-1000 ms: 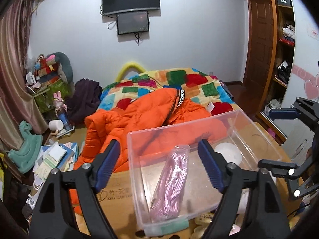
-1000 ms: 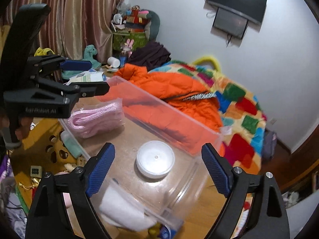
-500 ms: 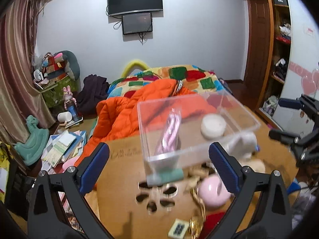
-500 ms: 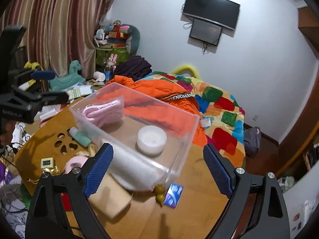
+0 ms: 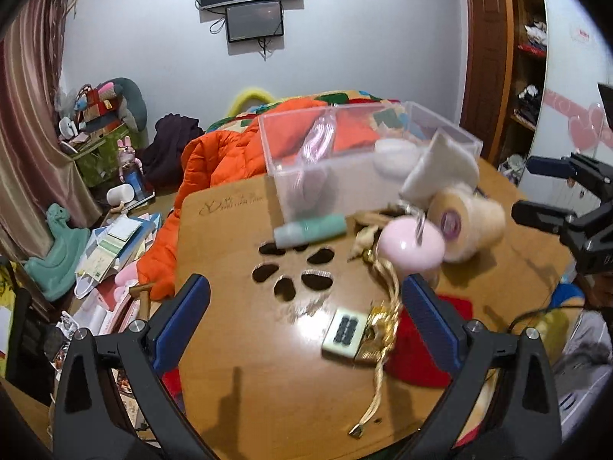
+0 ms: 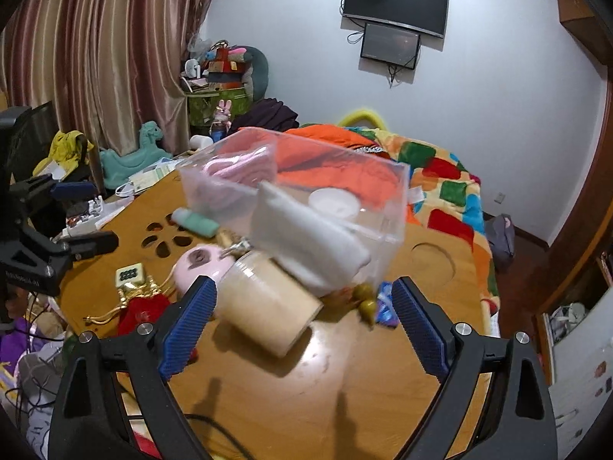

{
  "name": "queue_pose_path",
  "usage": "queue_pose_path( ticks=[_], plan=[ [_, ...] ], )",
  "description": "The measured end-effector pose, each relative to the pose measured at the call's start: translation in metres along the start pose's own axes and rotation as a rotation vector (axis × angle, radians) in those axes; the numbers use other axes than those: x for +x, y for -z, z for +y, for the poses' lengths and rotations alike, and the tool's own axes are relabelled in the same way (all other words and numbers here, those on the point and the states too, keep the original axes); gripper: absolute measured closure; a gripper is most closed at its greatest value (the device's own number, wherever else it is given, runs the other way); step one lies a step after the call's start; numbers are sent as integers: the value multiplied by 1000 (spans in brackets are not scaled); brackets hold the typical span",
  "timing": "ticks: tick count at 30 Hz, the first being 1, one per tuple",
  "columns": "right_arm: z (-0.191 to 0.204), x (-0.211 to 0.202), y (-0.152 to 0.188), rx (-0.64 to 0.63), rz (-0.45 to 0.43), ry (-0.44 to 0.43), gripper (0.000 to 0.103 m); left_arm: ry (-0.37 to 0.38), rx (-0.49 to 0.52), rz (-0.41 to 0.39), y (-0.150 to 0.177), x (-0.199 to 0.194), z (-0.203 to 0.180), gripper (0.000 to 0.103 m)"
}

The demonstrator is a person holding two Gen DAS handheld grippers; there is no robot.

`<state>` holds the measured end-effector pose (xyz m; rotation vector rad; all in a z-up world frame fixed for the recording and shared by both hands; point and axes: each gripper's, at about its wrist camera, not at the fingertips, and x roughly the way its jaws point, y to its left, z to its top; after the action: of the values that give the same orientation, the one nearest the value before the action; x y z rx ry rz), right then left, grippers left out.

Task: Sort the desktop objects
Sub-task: 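Grasp the white mahjong tile with the left tool while the right grasps the cream jar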

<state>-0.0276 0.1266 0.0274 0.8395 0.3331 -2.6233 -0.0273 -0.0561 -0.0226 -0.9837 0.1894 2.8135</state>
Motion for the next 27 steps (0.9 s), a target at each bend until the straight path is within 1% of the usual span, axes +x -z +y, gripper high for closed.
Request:
queue_pose_path(
  ticks=[4, 6, 8, 11, 14, 18, 21, 23, 24, 26, 27],
  plan=[
    [5, 9, 12, 49, 28, -26, 11, 4, 21, 26, 12, 9, 4, 3],
    [5, 19, 15, 78, 56, -32, 11, 19, 31, 33, 17, 11, 4, 6],
    [7, 29, 19, 109, 92, -43, 11, 31, 46, 41, 20, 15, 4, 11],
    [11, 42, 21, 148, 140, -66, 11, 32, 58, 56, 23, 22, 4, 18],
    [14, 47, 19, 170, 147, -71, 11, 60, 39, 68, 26, 28, 8, 20],
    [18, 57, 18, 184, 166, -34, 12, 77, 35, 68, 27, 29, 8, 22],
    [14, 59, 23, 207, 170, -9, 13, 83, 42, 66, 26, 28, 6, 30],
    [8, 58, 24, 233, 166, -25, 13, 73, 51, 69, 26, 29, 3, 38],
    [5, 57, 27, 250, 166, -34, 13, 65, 61, 73, 26, 29, 1, 39],
    [1, 55, 30, 266, 166, -50, 16, 57, 68, 82, 28, 30, -1, 42],
    [0, 54, 31, 267, 165, -54, 20, 56, 67, 85, 28, 31, -1, 42]
  ],
)
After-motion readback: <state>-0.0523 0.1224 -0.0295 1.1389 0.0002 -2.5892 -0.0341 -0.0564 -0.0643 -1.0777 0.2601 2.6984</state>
